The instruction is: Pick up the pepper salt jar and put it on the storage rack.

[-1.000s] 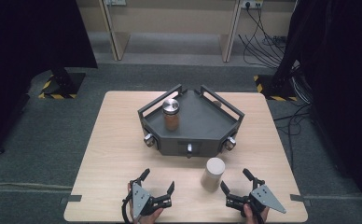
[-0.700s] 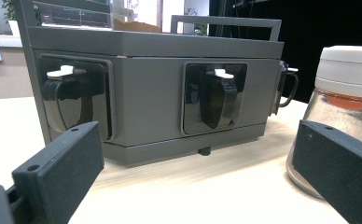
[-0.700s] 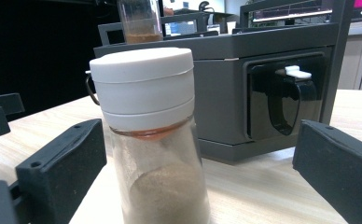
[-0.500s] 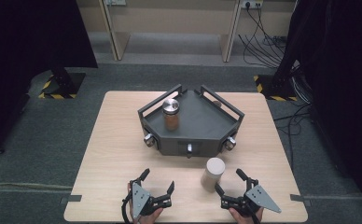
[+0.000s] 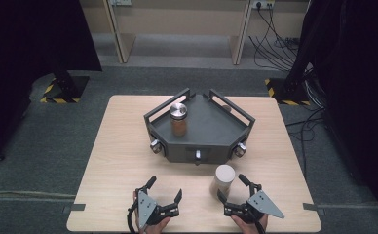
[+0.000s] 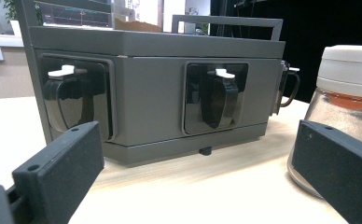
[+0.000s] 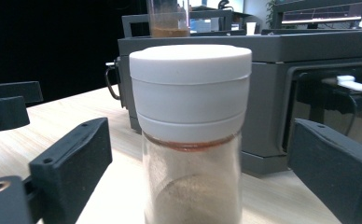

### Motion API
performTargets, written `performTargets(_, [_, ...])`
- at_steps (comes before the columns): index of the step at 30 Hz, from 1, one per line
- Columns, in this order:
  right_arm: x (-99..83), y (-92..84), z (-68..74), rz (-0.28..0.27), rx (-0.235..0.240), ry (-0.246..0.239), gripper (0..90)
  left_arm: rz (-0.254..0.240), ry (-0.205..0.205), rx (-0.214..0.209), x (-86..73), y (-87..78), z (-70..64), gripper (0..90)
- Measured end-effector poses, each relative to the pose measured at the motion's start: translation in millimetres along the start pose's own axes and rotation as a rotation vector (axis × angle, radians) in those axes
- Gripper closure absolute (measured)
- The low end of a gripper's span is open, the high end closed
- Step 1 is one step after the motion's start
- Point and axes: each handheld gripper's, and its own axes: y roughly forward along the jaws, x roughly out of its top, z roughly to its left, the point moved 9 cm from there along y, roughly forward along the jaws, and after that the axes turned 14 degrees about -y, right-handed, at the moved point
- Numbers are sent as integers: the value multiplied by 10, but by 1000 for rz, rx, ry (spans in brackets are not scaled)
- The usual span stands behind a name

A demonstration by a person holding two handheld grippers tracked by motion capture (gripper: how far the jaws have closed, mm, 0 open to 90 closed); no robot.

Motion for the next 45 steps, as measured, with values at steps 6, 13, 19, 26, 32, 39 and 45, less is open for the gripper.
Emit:
performTargets(6, [19, 99, 17, 10, 18, -13, 150, -1, -4, -2, 0, -1, 5, 14])
performTargets(13, [26, 177, 17, 23, 22, -29, 244, -2, -7, -3, 0, -3, 8, 14])
performTargets(19, [24, 217, 17, 28, 27, -29, 287, -3, -6, -3, -1, -4, 8, 15])
performTargets(26, [27, 246, 10, 40, 19, -41, 338, -2, -4, -2, 0, -3, 6, 15])
performTargets(32, [33, 261, 24, 43, 10, -41, 350, -4, -6, -4, -1, -4, 8, 15])
performTargets(39, [45, 252, 40, 47, 2, -47, 352, -2, -8, -5, 0, -4, 11, 15])
performTargets(45, [54, 239, 38, 50, 4, -46, 353, -1, -6, -6, 1, -3, 10, 15])
